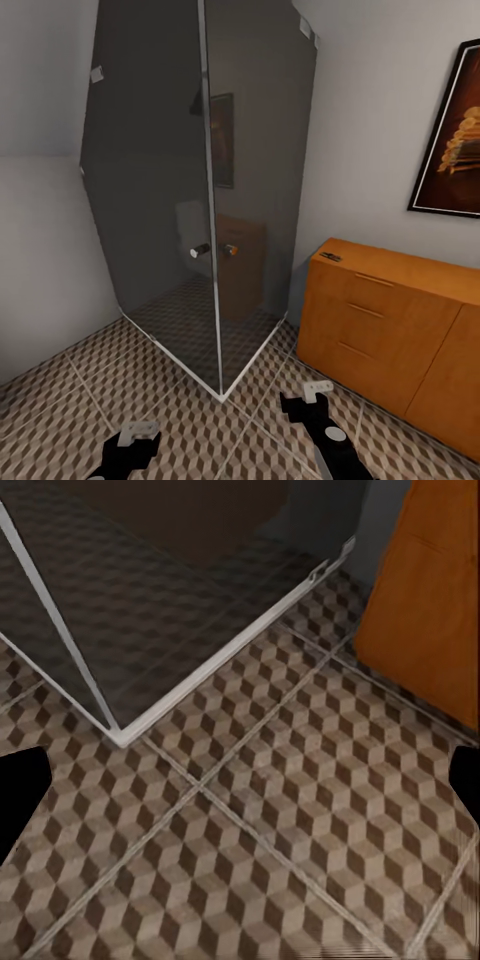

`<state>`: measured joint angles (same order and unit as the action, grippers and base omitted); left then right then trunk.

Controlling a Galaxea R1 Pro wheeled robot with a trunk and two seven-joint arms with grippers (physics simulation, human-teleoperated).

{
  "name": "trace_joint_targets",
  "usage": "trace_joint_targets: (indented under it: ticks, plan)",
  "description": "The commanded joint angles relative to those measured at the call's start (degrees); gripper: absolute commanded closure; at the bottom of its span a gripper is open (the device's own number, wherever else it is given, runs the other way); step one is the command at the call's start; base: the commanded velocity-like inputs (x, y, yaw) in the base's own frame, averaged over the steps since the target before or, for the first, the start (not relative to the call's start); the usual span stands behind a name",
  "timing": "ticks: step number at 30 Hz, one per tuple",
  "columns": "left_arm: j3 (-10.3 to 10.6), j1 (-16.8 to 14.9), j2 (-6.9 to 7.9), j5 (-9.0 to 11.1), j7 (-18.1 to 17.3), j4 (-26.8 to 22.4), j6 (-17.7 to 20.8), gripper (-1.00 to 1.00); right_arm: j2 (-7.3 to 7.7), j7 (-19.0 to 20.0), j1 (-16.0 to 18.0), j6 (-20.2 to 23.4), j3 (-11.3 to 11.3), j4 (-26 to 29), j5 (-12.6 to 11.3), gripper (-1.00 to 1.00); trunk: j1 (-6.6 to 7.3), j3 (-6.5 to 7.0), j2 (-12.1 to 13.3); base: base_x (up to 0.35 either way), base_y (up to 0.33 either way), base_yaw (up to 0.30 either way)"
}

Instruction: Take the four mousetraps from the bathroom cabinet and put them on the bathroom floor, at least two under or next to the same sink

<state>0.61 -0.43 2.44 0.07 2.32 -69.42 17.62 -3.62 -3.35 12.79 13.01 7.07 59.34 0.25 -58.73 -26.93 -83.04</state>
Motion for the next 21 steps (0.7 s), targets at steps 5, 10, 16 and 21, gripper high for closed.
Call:
trace_joint_targets:
  ticks: [5,10,16,21]
  plan:
    - [0.1,0.0,0.03,0.0,0.2,-0.1,0.3,-1.00,0.01,-0.3,0.0,0.3,0.1,0.1,0.1,-1.00,0.00,-0.25,0.0,0.000,0.000,-0.277]
    - [0.1,0.0,0.02,0.0,0.2,-0.1,0.3,-1.00,-0.03,-0.3,0.0,0.3,0.2,0.1,0.1,-1.00,0.00,-0.43,0.0,0.000,0.000,-0.278]
    - [0.0,0.0,0.02,0.0,0.2,0.0,0.3,-1.00,0.00,-0.3,0.0,0.3,0.2,0.1,0.1,-1.00,0.00,-0.64,0.0,0.000,0.000,-0.278]
    - [0.1,0.0,0.02,0.0,0.2,0.0,0.3,-1.00,-0.04,-0.3,0.0,0.3,0.2,0.1,0.0,-1.00,0.00,-0.81,0.0,0.000,0.000,-0.278]
